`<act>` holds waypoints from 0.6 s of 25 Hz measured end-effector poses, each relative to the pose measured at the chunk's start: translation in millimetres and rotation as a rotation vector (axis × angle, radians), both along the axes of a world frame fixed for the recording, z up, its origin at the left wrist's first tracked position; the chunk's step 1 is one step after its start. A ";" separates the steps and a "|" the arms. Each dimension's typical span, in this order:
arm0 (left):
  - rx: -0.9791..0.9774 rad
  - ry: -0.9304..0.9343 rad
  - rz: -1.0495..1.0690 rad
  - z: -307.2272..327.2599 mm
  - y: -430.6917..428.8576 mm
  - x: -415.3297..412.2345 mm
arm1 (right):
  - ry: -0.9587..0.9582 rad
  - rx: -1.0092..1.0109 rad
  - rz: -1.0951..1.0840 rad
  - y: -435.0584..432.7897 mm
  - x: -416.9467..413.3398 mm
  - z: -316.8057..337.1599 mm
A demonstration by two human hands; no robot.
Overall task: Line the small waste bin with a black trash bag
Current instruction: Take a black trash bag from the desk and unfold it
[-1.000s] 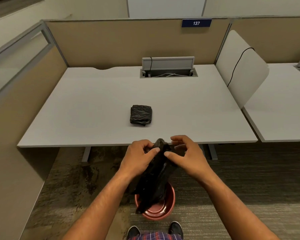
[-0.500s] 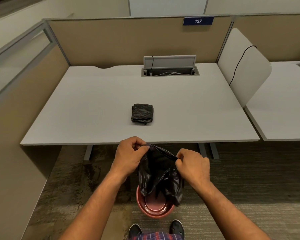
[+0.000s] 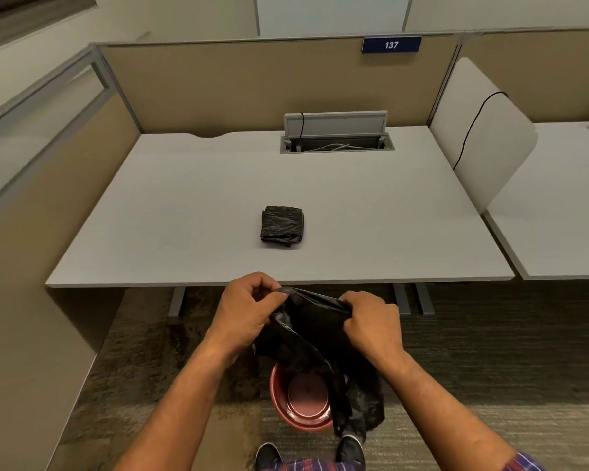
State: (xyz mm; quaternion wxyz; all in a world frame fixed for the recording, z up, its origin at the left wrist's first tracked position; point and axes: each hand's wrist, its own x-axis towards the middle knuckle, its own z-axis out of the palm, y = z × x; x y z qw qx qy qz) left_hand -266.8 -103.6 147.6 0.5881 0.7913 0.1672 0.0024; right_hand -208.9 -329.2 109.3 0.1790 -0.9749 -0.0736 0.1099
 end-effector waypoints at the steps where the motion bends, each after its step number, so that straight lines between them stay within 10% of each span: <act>1: 0.025 0.003 0.009 -1.6 8.5 -3.1 | 0.001 0.000 -0.039 -6.3 0.3 -0.5; 9: 0.682 0.147 -0.225 -13.9 -3.3 -22.2 | -0.031 0.028 0.086 -4.6 -1.0 10.1; 15: 0.757 -0.070 -0.282 -12.7 -62.5 -1.1 | -0.123 -0.027 0.208 10.5 -1.2 19.7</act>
